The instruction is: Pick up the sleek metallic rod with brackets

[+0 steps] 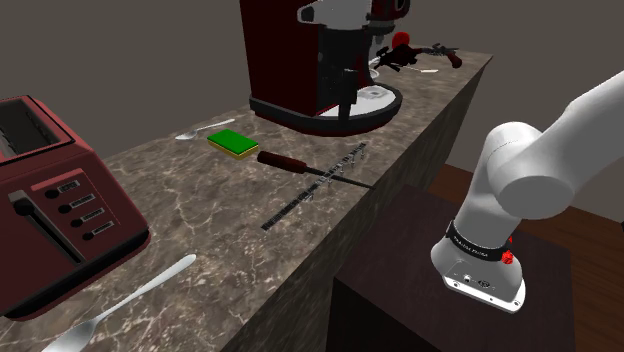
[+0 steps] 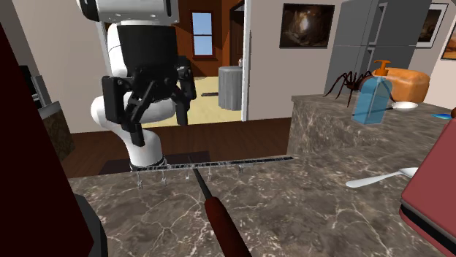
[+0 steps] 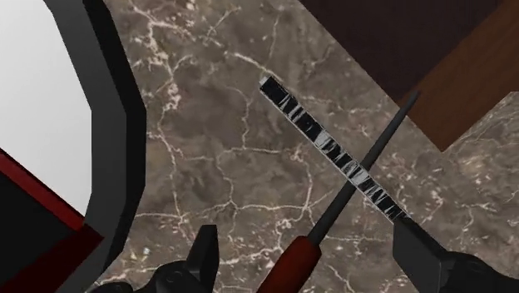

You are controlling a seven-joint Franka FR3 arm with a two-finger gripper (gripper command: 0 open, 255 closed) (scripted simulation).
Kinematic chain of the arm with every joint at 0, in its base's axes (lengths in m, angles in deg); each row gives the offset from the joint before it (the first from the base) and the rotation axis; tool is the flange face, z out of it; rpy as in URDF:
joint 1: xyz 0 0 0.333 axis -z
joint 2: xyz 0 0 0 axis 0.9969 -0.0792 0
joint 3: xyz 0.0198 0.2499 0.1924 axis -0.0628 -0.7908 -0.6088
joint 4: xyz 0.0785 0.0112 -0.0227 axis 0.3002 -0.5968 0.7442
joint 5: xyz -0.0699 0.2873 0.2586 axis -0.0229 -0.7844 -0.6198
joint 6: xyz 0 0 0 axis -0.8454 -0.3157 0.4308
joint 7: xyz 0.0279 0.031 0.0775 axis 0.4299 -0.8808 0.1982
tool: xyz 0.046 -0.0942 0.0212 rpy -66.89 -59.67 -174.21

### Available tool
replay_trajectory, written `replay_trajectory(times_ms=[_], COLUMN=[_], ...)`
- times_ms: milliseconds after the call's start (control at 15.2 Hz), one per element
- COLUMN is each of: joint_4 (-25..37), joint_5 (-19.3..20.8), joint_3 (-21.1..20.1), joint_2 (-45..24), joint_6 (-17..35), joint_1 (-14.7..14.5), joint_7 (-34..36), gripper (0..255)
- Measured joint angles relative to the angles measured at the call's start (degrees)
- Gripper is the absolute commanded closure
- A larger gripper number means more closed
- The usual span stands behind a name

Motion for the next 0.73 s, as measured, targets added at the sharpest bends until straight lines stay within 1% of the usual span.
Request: replay_trajectory(times_ms=[396,594,726], joint_4=[-3.00,-5.80,-6.97], joint_5=[0.48,0.60,0.76], joint_3=[-2.96,-4.43,-4.78], joint_2=[-3.54,-3.62,-3.94], joint_6=[6.24,9.05,10.52], joint_1=[-8.03,-12.13,-13.36], joint_7=[-14.24,-21.31,-23.87], gripper=[0,0,0])
